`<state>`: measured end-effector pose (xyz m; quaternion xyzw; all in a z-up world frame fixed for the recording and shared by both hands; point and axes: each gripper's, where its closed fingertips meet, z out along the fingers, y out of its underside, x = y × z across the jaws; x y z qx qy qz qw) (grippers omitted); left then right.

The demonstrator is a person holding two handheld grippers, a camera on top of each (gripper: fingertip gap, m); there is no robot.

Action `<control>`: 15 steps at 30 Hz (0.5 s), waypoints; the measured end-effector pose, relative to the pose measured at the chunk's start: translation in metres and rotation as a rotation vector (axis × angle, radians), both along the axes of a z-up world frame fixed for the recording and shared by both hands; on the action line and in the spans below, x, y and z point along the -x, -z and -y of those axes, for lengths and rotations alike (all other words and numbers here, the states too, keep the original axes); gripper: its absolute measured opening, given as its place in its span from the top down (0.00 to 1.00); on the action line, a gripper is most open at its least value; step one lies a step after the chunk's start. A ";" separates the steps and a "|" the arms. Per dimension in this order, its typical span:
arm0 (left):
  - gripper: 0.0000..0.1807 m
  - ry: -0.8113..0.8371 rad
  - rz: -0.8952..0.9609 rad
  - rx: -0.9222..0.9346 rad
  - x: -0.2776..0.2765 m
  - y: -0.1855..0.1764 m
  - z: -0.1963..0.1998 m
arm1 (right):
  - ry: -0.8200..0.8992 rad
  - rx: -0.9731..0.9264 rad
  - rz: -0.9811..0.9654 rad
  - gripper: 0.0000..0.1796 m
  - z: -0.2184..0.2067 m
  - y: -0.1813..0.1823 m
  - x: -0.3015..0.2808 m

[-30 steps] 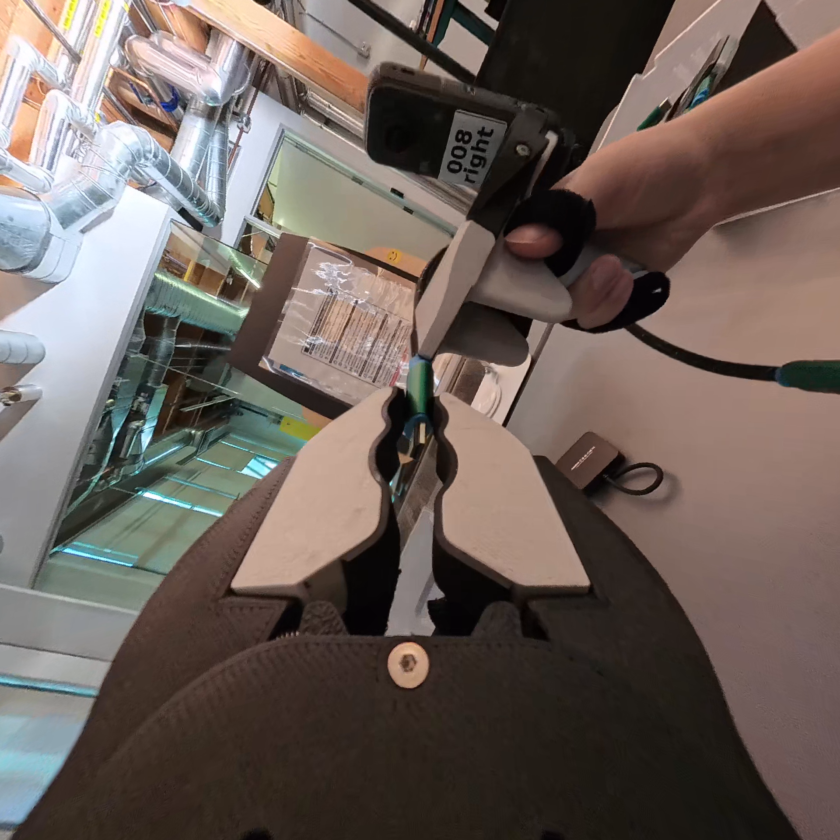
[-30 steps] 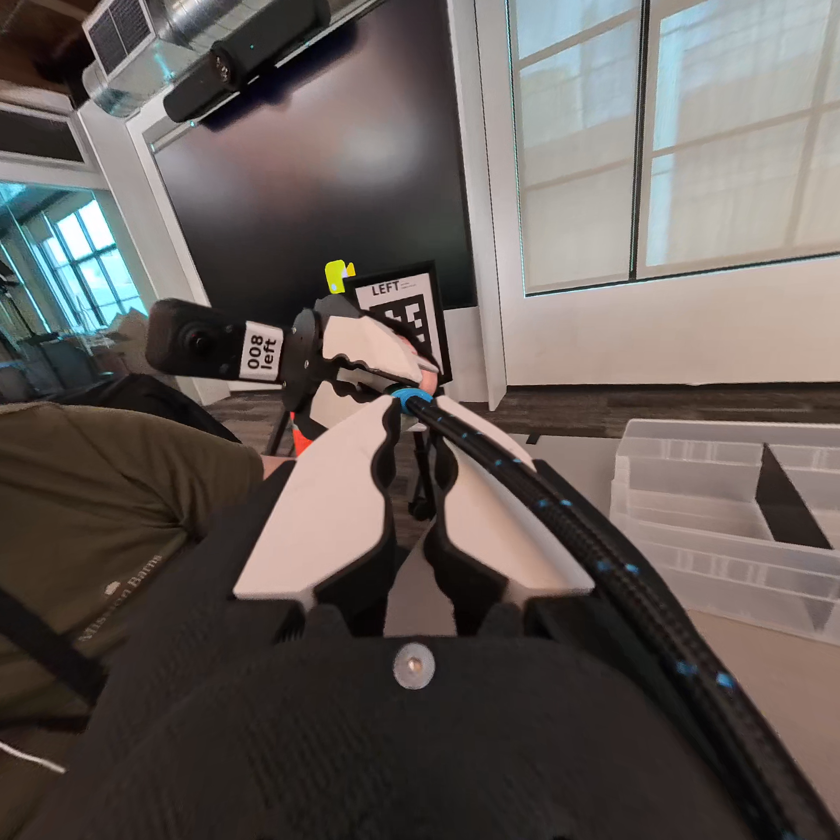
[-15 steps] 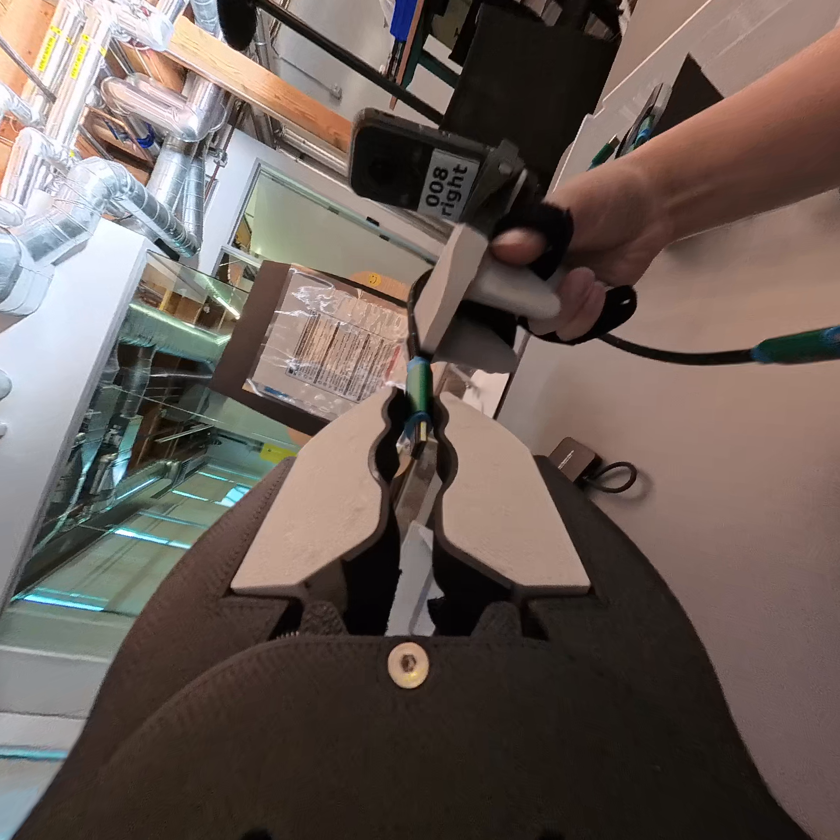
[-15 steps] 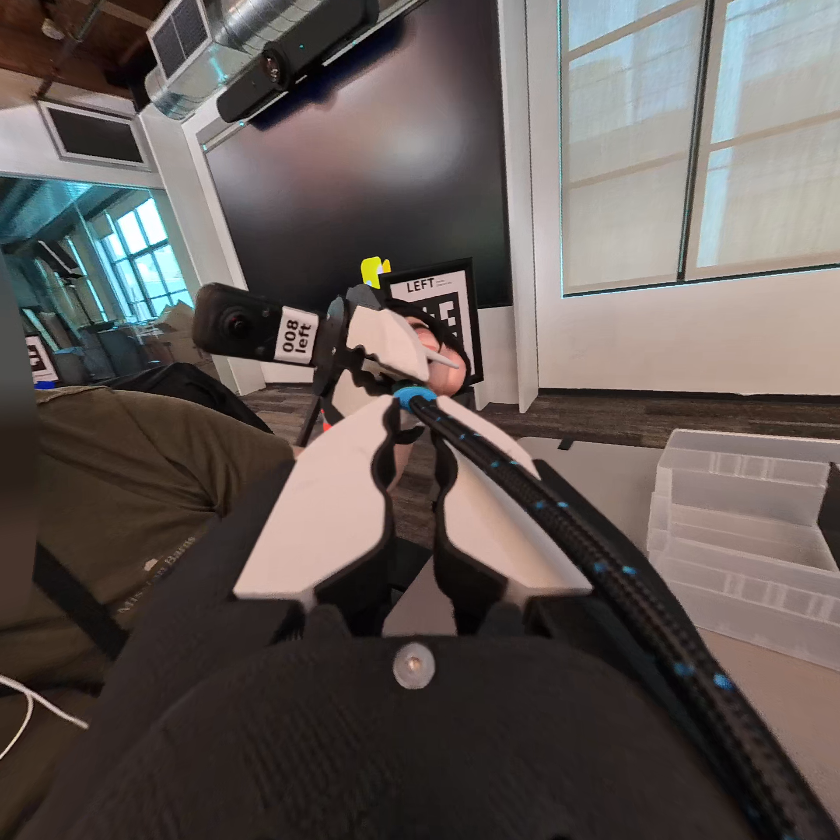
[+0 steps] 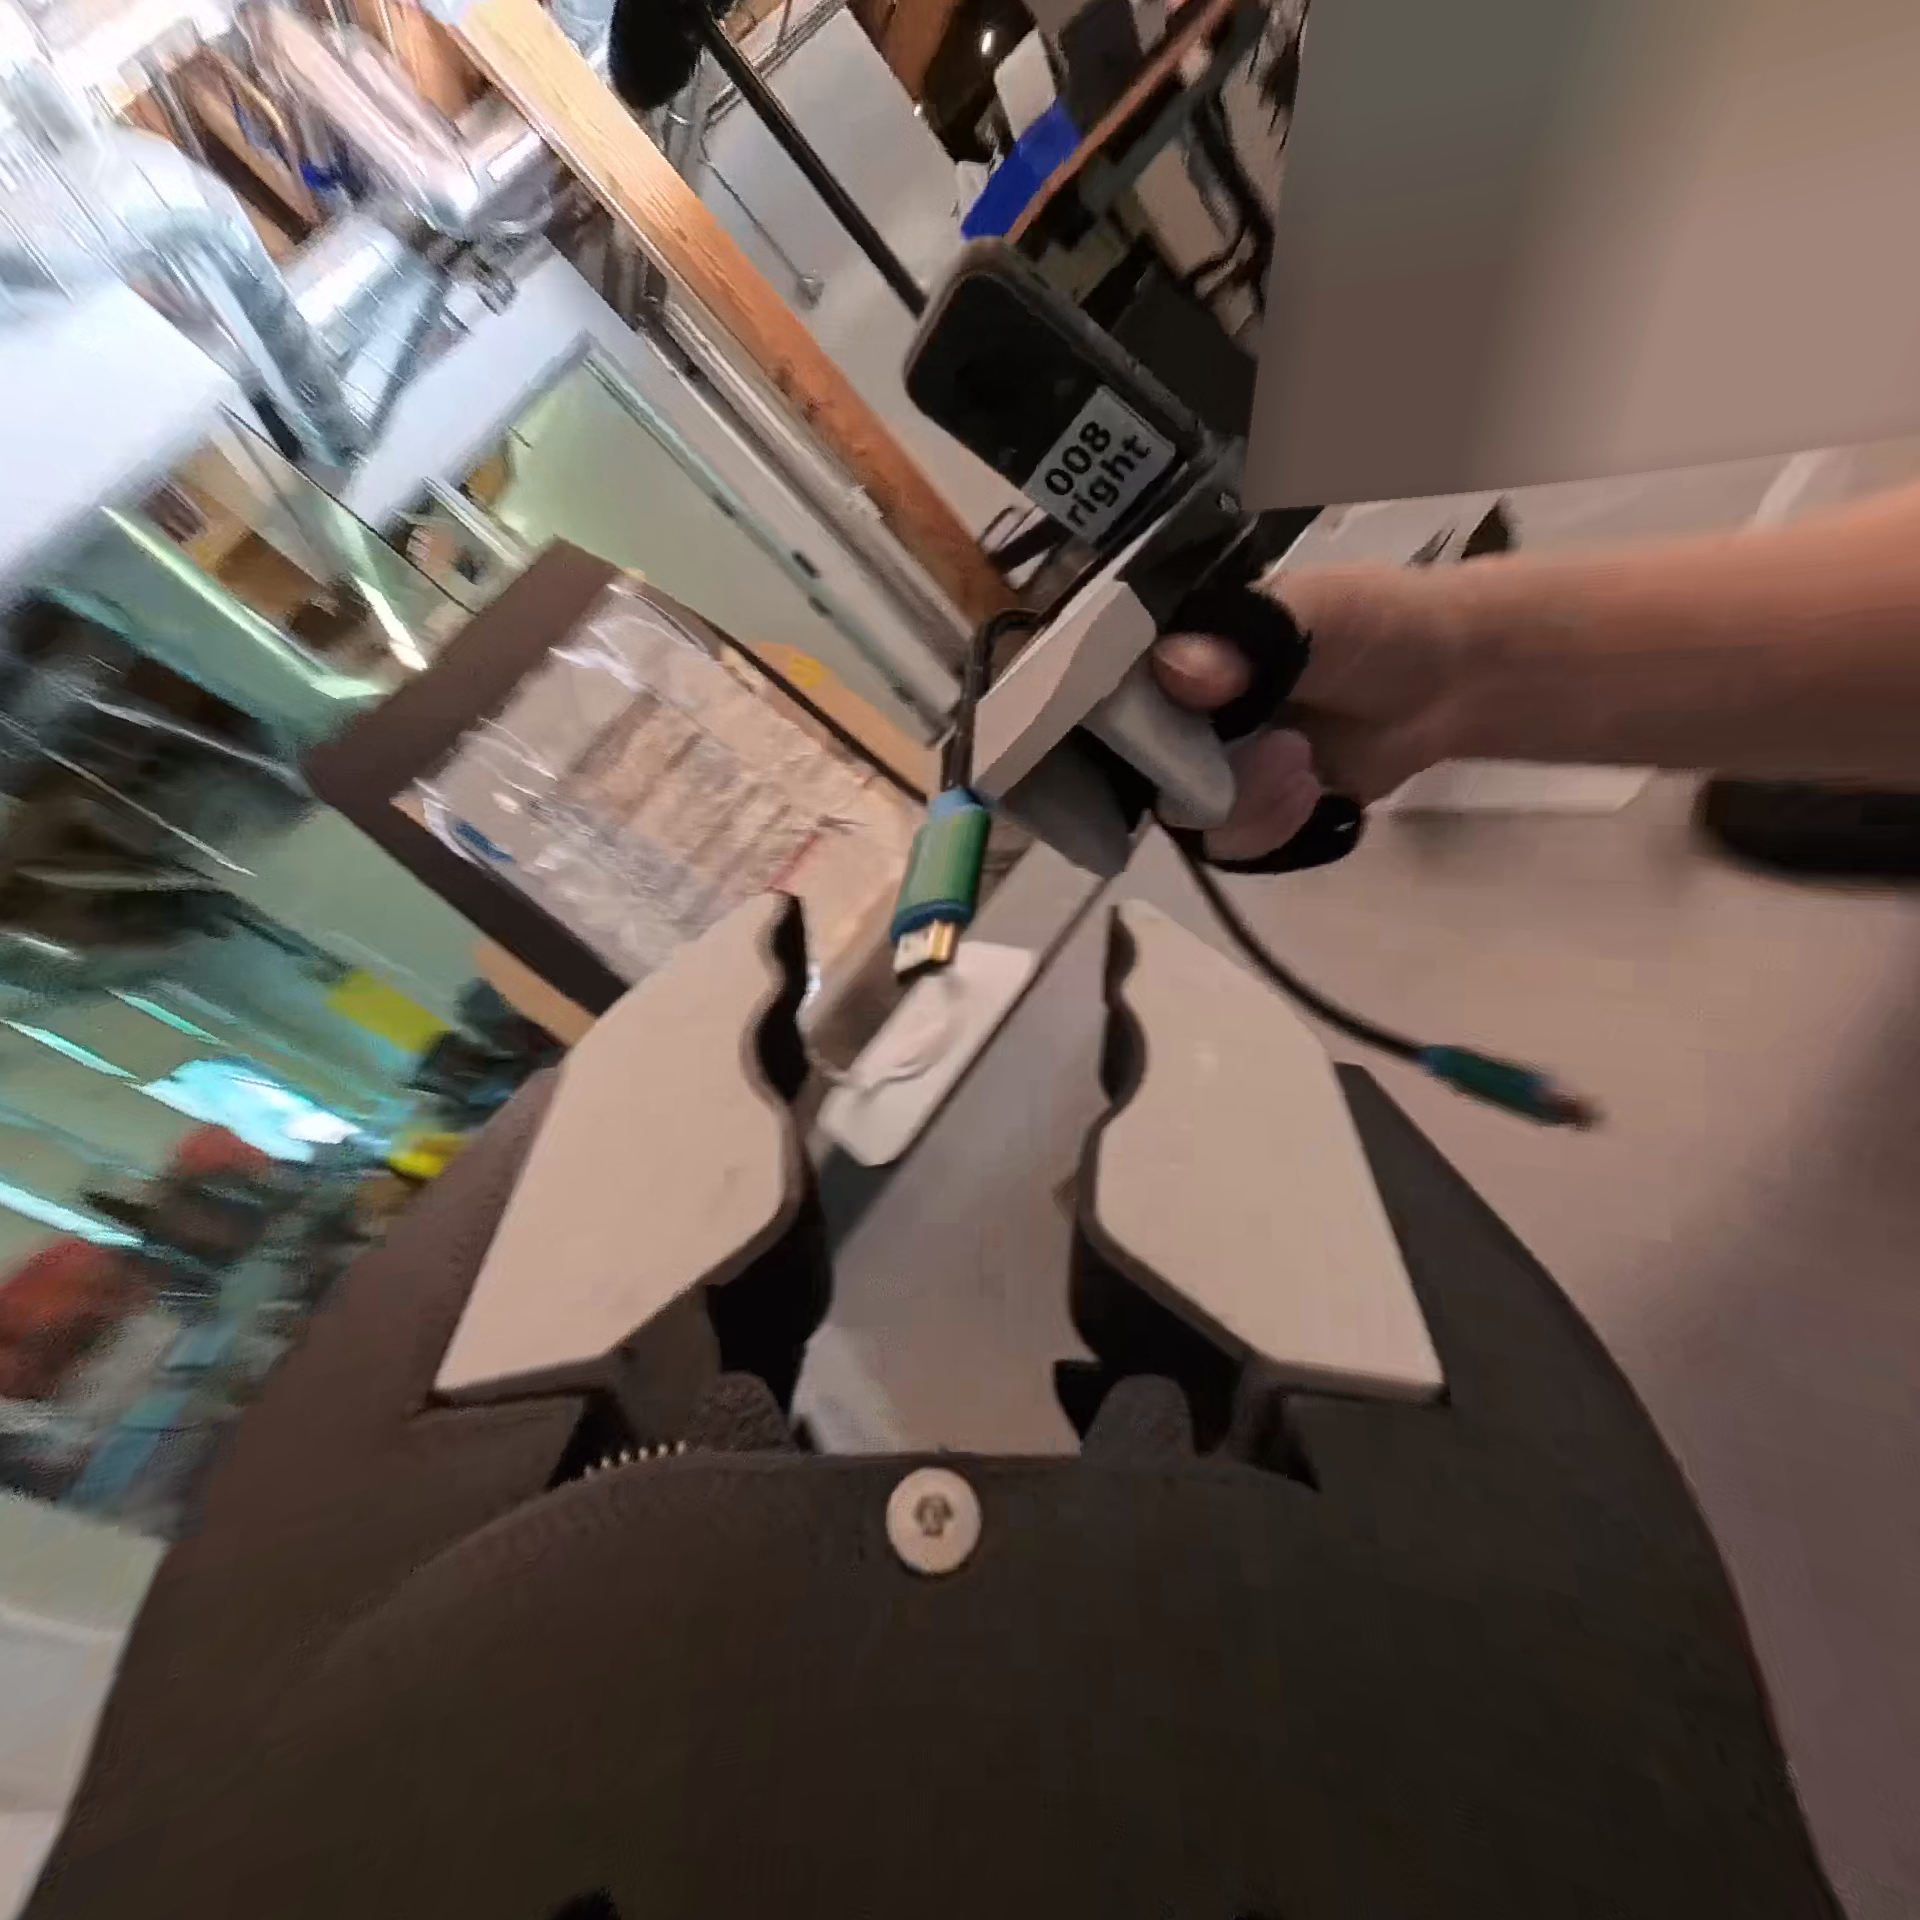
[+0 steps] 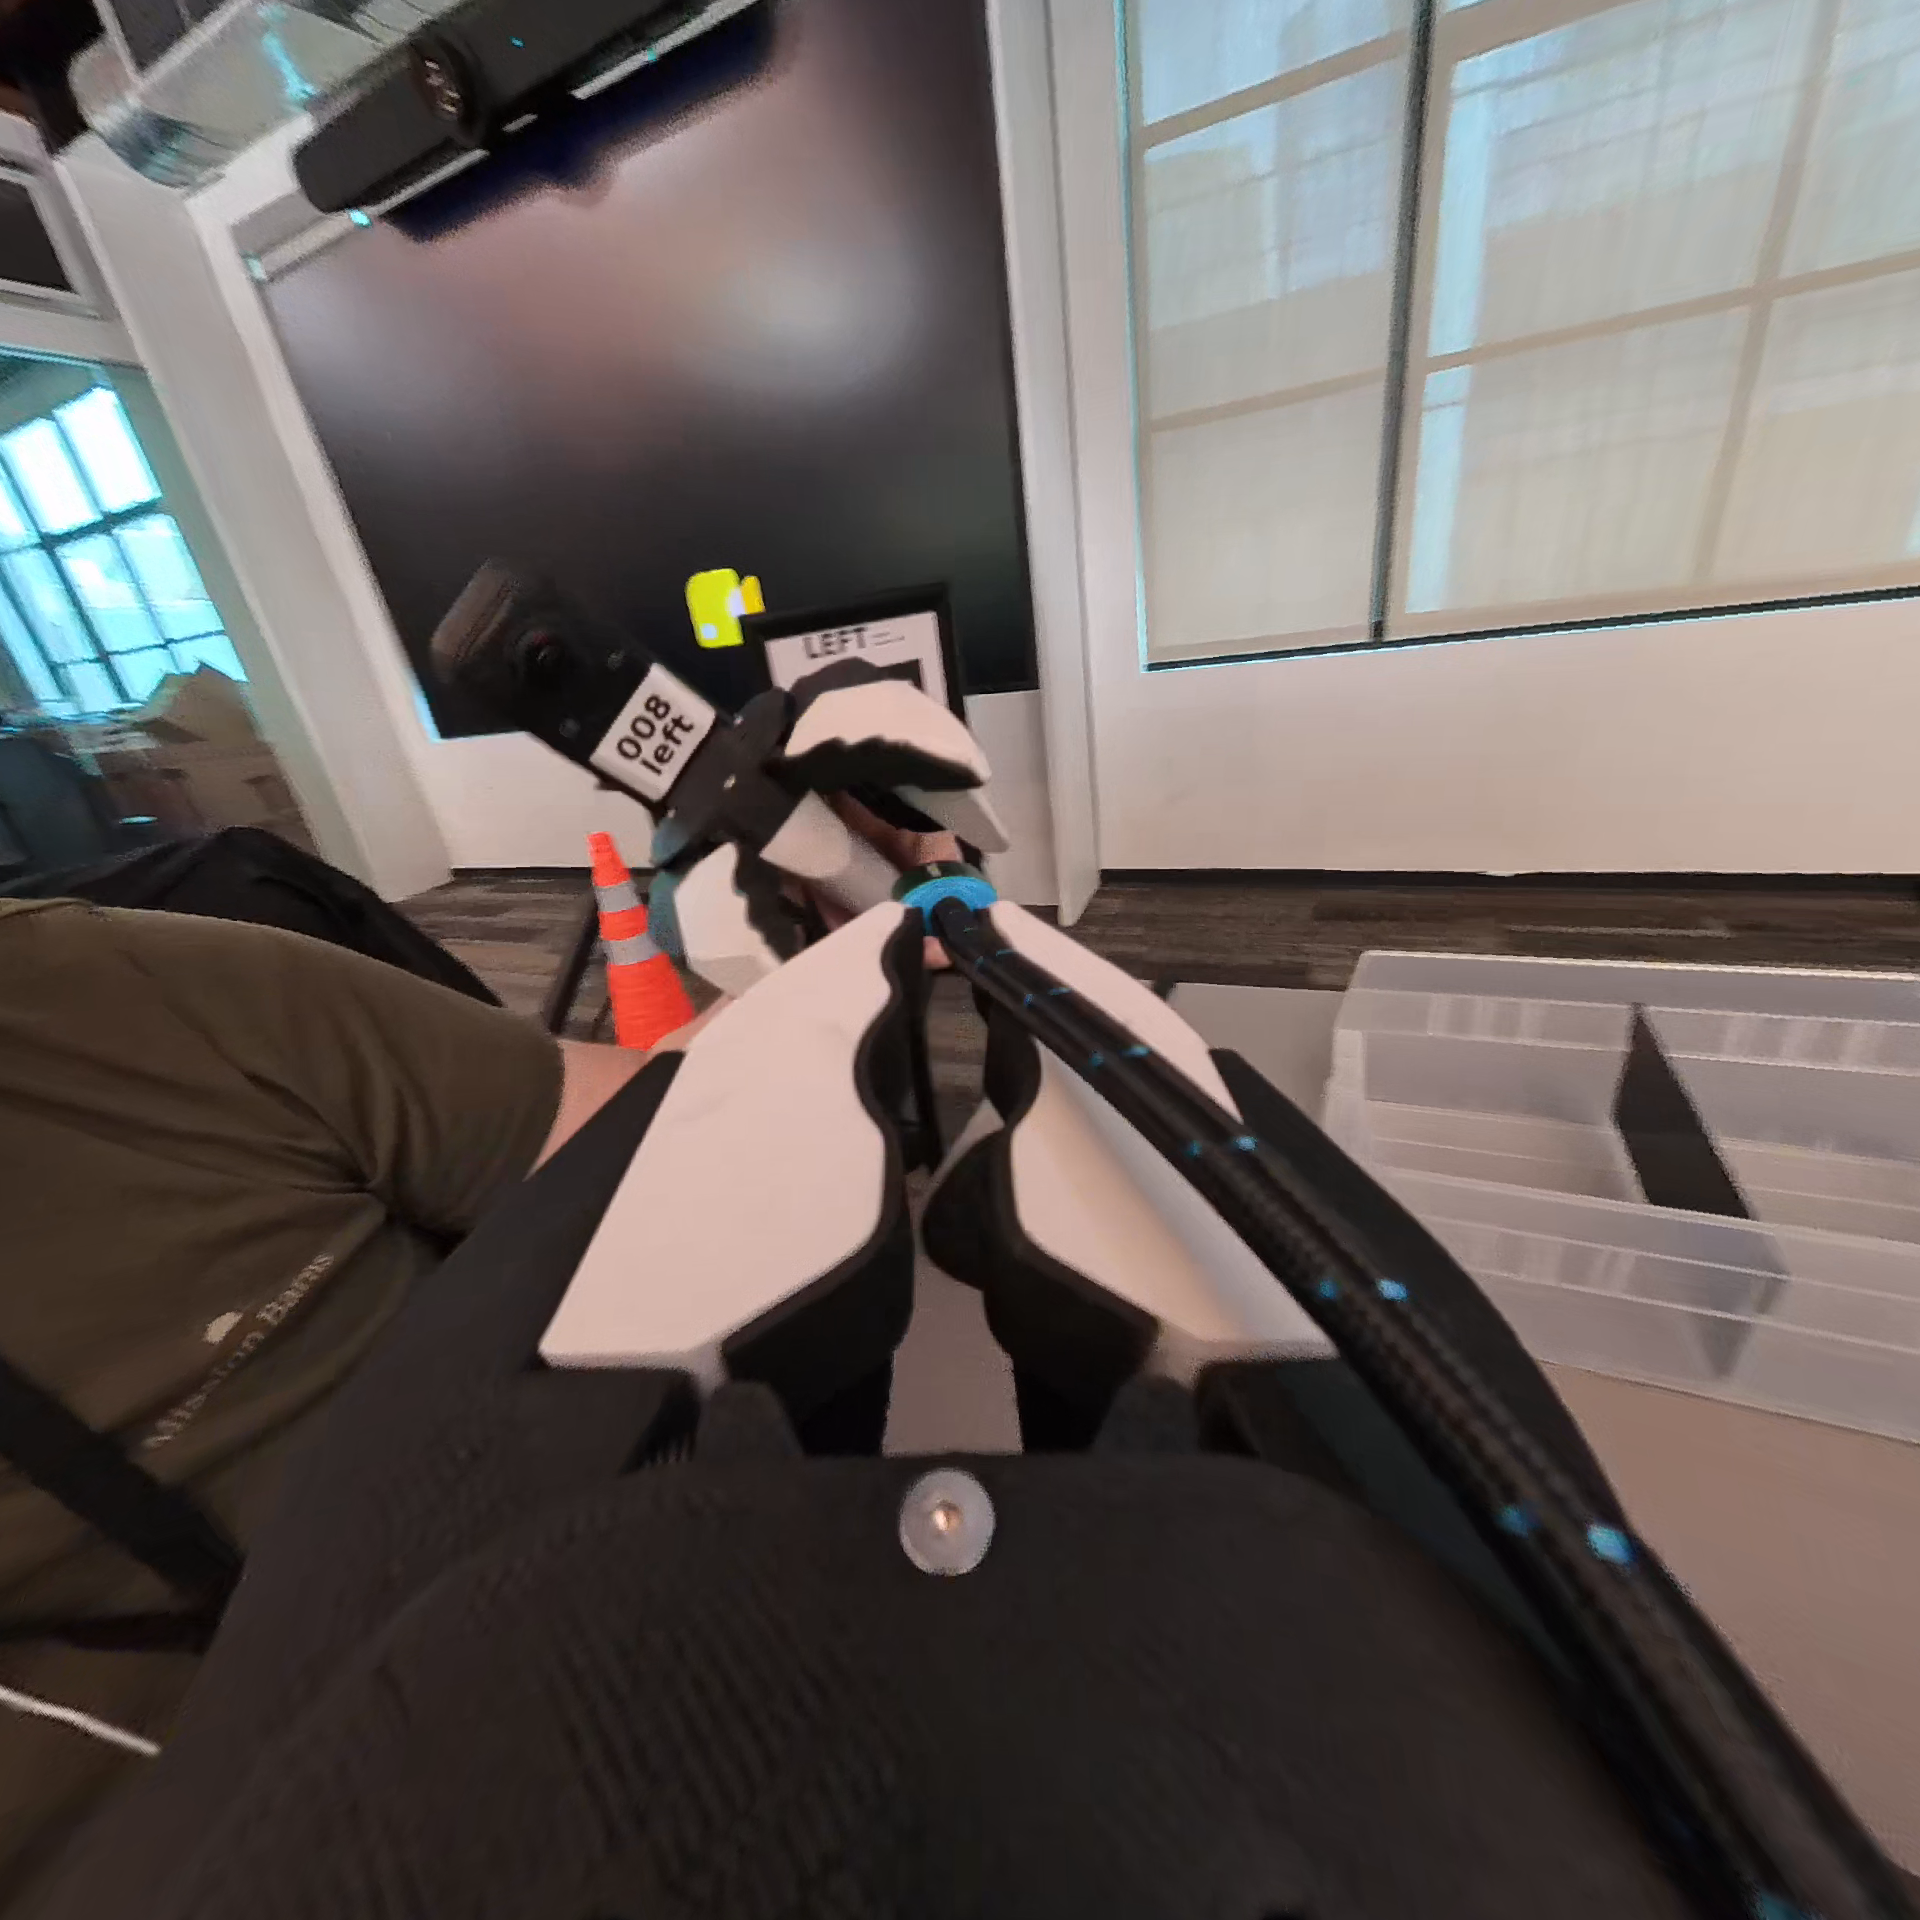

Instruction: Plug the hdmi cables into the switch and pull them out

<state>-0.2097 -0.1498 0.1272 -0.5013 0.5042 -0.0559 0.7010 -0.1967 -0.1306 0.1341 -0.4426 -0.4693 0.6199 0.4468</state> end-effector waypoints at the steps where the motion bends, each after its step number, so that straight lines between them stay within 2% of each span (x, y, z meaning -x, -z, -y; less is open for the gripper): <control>1: 0.64 0.028 0.056 0.068 0.003 0.000 -0.002 | 0.024 -0.009 -0.006 0.95 -0.004 -0.003 -0.005; 2: 0.61 0.042 0.108 0.115 0.007 0.001 -0.007 | 0.044 -0.017 -0.017 0.95 -0.008 -0.007 -0.011; 5: 0.62 0.013 0.174 0.203 0.019 0.021 -0.035 | 0.114 -0.125 -0.051 0.95 -0.007 -0.022 -0.029; 10: 0.62 -0.038 0.092 0.314 0.008 0.086 -0.072 | 0.297 -0.371 -0.040 0.95 0.000 -0.040 -0.049; 15: 0.61 -0.048 -0.006 0.408 -0.018 0.142 -0.100 | 0.429 -0.457 -0.056 0.95 -0.001 -0.056 -0.070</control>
